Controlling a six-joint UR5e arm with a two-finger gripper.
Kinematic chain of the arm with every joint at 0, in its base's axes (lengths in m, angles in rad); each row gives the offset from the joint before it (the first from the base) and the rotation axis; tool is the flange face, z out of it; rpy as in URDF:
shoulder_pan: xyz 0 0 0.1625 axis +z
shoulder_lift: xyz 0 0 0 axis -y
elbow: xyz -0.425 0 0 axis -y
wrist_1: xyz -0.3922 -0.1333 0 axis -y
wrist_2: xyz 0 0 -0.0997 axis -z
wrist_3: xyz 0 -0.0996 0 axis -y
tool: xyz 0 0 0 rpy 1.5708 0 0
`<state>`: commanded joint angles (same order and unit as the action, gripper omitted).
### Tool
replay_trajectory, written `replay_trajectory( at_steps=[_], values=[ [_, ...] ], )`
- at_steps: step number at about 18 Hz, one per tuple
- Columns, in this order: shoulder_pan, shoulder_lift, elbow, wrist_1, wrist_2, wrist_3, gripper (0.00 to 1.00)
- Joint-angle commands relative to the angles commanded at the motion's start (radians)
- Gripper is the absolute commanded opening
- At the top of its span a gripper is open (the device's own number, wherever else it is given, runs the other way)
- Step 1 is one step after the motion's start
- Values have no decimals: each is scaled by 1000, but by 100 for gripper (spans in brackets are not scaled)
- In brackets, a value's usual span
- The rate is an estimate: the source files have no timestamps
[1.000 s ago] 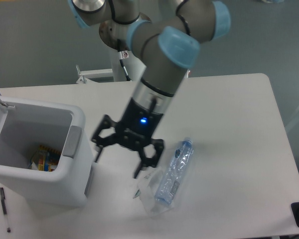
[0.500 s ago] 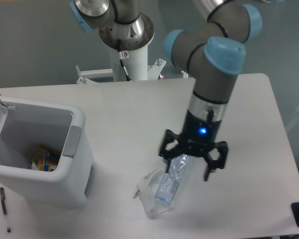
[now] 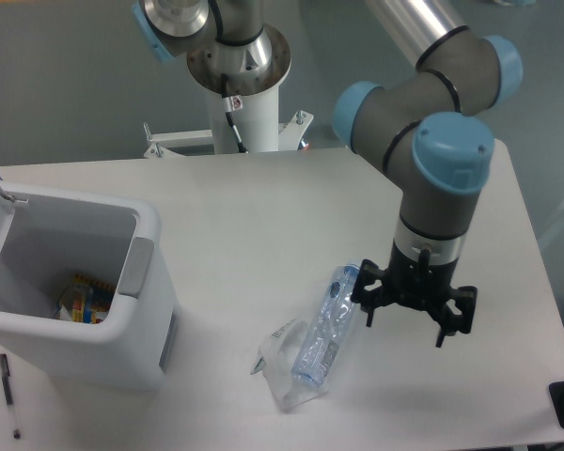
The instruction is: Open the trash can
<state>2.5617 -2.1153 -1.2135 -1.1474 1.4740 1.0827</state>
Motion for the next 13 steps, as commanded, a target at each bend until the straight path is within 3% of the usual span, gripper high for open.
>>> replay_trajectory(
  at_steps=[4,13],
  values=[
    [51,-9,-8,-6,31,192,100],
    [38,-5,-46,3,92,210,100]
  ],
)
